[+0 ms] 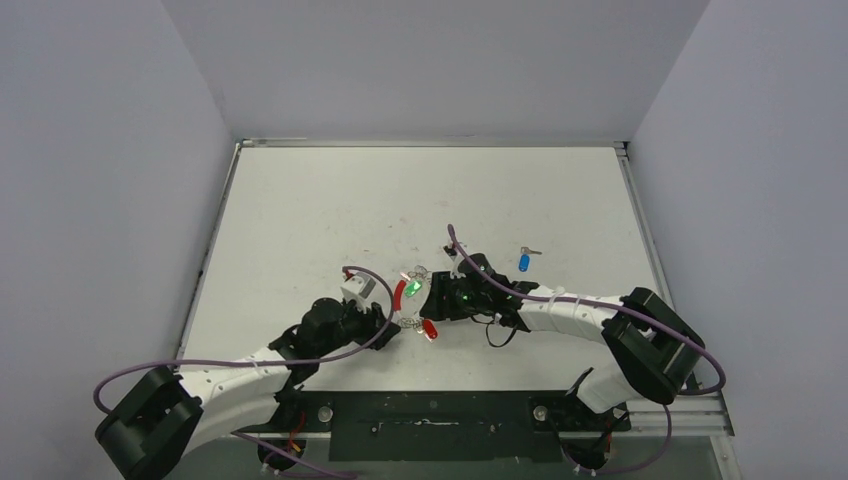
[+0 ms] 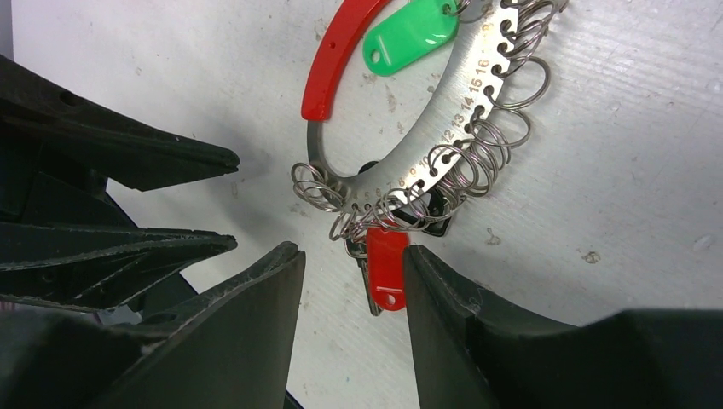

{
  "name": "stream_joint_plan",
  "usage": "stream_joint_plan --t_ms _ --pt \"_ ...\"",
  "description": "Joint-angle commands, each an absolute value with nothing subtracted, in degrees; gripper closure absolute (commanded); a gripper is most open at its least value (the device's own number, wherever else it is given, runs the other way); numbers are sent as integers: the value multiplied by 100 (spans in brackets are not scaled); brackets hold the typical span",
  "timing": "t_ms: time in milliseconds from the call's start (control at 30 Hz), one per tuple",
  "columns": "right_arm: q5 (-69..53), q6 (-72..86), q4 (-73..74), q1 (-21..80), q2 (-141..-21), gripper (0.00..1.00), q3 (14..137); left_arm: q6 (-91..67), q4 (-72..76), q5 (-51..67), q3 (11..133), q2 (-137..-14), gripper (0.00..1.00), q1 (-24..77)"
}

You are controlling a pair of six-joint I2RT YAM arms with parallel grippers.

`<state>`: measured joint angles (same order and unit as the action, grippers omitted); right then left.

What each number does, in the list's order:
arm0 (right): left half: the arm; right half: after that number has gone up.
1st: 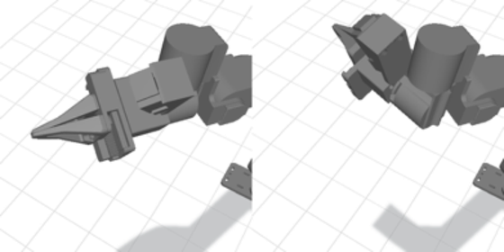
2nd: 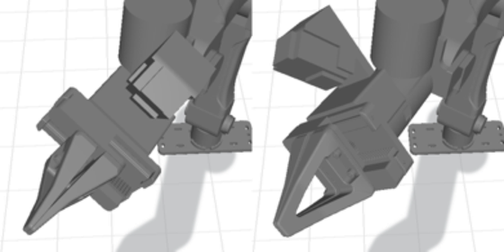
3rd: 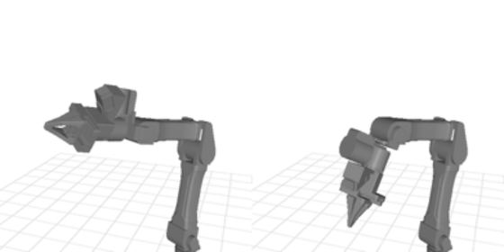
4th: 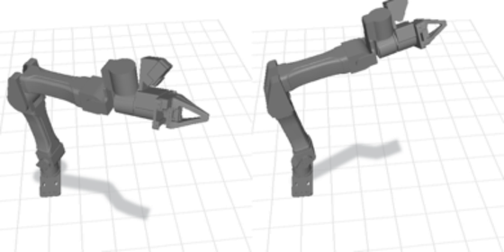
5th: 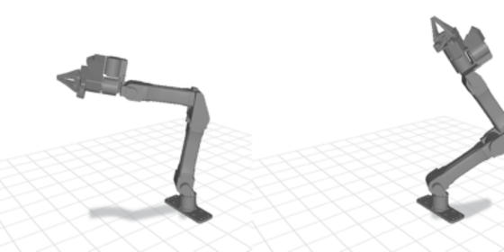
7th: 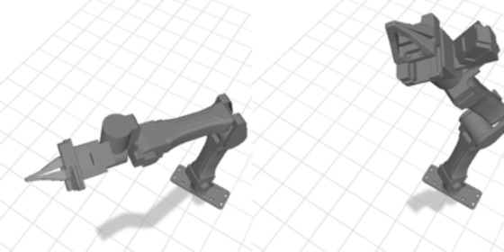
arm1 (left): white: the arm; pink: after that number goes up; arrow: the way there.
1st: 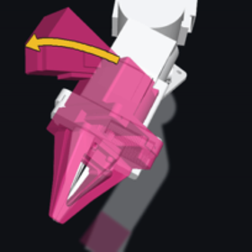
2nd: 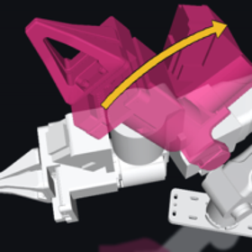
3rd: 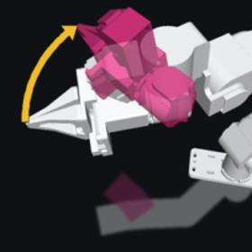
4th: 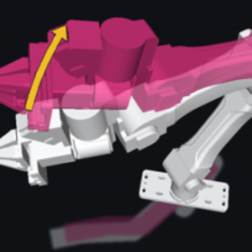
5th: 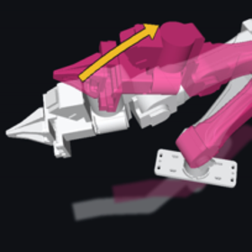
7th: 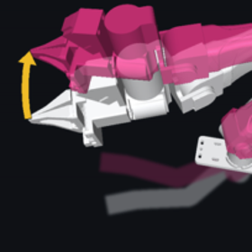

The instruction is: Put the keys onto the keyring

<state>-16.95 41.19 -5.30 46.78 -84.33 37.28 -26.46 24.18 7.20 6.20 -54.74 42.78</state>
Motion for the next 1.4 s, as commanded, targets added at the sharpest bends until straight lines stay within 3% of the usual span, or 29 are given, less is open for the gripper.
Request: stream_joint_plan --t_ms 0,233,833,1367 --pt "-1562 3940 -470 4632 -8252 55 3957 -2879 2717 515 931 -5626 55 4326" --pt "-1637 3886 -523 4625 -8338 65 3979 -3006 2918 492 1042 -5904 56 4380" --pt "-1722 3747 -285 4185 -8376 62 4035 -2932 3529 459 1539 -7029 60 4875" --pt "-1731 3547 -147 4166 -8384 62 4034 -1158 3980 625 1290 -6956 61 5150"
